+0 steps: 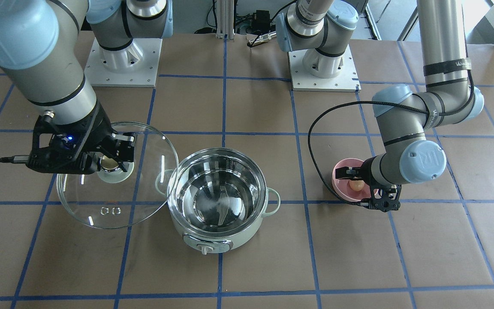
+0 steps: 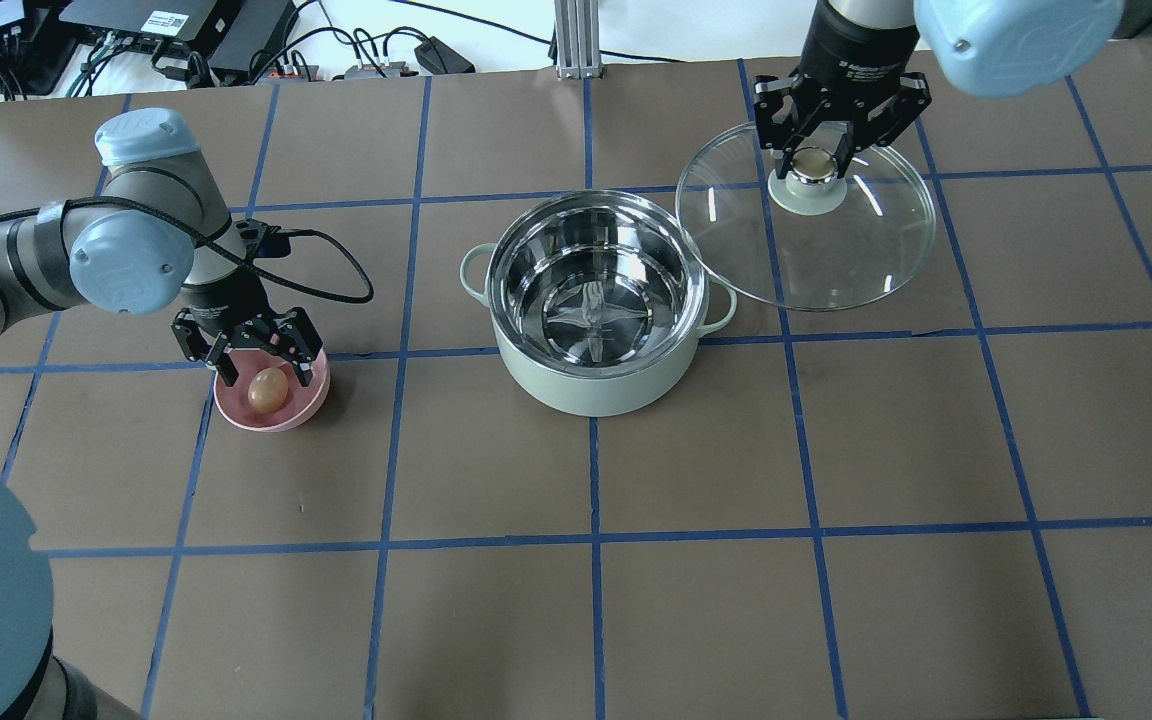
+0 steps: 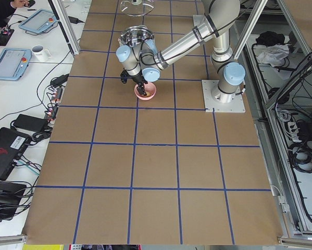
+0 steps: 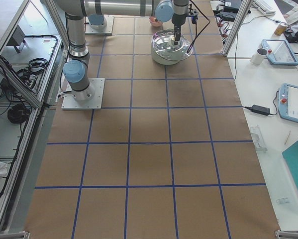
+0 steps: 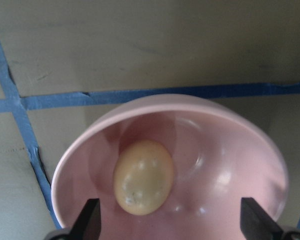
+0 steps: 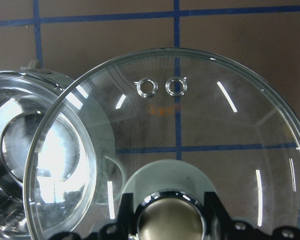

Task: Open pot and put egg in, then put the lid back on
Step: 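Move the lid away from the pot while the left gripper lowers and grasps the egg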

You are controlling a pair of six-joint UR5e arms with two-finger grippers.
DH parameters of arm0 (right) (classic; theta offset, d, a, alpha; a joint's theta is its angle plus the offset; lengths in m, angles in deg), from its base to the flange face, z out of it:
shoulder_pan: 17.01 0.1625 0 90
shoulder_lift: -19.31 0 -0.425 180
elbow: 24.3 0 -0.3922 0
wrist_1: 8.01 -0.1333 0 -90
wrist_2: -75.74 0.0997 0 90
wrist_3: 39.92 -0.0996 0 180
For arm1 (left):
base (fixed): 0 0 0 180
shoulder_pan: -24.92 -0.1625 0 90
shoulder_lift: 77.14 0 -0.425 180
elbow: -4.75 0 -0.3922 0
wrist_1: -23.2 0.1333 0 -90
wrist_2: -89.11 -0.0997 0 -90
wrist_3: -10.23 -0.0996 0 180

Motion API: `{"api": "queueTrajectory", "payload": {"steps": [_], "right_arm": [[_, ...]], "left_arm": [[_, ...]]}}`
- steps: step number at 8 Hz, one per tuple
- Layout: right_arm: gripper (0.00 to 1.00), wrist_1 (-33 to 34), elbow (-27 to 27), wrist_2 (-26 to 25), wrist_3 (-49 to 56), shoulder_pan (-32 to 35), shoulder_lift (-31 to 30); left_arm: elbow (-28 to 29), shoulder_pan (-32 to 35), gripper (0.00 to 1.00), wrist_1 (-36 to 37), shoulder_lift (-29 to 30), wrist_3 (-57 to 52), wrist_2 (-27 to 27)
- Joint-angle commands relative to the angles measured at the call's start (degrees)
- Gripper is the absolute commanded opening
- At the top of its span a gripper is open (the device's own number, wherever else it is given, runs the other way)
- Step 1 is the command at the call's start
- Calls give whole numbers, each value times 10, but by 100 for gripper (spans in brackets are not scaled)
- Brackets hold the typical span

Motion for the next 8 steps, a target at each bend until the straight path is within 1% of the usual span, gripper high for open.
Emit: {"api": "queueTrajectory", "payload": {"steps": [1, 4, 5, 6, 7, 8], "right_arm": [[0, -34, -1, -6, 102, -63, -18], [0, -34, -4, -14, 227, -147, -19], [0, -34, -5, -12, 237, -160, -19], [0, -34, -5, -14, 242, -161, -19], [0, -30, -5, -14, 261, -163, -18], [0, -31, -6, -16, 260, -163, -18]], "left_arm": [[-1, 0, 97, 0, 13, -2, 4], [-1, 0, 97, 0, 21, -2, 6], [0, 0, 97, 1, 26, -2, 5], [0, 0, 93, 3, 30, -2, 5], [0, 0, 93, 3, 31, -2, 5], [0, 0, 87, 5, 31, -2, 5]]}}
